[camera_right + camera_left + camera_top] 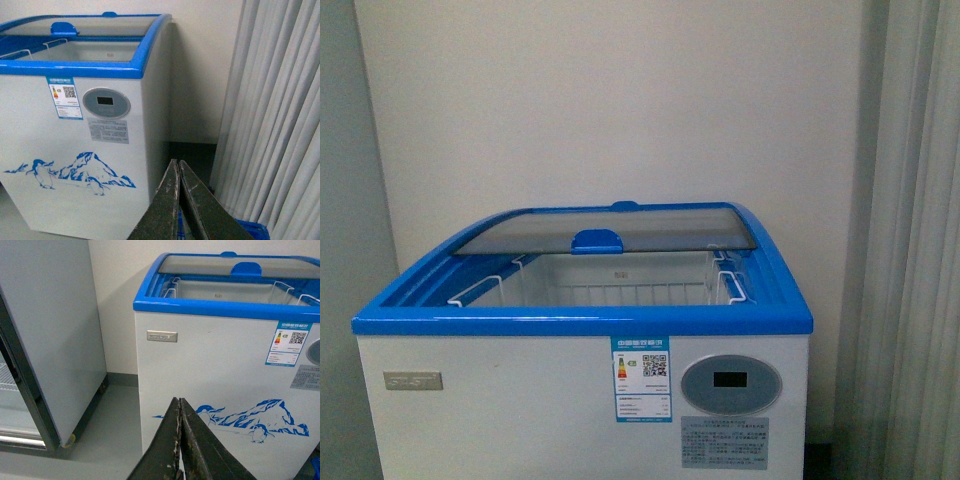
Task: Put drink in fridge
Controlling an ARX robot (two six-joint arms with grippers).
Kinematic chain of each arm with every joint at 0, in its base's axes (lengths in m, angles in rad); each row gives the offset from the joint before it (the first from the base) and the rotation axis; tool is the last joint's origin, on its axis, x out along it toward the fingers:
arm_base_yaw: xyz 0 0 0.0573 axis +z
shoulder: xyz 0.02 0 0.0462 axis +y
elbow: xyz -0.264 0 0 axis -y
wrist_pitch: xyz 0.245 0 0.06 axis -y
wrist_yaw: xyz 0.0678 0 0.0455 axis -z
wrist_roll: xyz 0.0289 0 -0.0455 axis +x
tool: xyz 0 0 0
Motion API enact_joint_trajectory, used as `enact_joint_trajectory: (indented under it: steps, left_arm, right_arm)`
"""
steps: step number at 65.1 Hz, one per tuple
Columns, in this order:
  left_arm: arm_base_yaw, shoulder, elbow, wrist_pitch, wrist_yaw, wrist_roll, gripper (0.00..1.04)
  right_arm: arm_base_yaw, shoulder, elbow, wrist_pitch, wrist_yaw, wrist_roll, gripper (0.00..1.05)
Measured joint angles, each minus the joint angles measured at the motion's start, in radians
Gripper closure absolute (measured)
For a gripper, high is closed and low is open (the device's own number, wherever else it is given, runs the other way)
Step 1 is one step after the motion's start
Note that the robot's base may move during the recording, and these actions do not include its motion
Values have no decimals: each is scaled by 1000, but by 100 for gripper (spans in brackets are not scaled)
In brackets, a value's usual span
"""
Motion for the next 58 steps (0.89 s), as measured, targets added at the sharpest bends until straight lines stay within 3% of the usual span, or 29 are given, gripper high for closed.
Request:
enact_joint_trajectory:
  steps: [5, 7, 40, 44, 58]
  left_arm:
    - [0, 0, 0, 0, 0, -1, 101]
    - [0, 0, 0, 0, 0, 0, 96]
    - [0, 0, 0, 0, 0, 0, 8]
    - [0, 0, 0, 0, 0, 1, 8]
    - [0, 0, 0, 0, 0, 1, 8]
  right_arm:
    - [0, 0, 0, 0, 0, 0, 102]
    - [0, 0, 0, 0, 0, -1, 100]
    - [0, -1, 0, 0, 0, -1, 14]
    - [0, -1, 0, 0, 0, 0, 6]
    - [0, -1, 0, 0, 0, -1, 8]
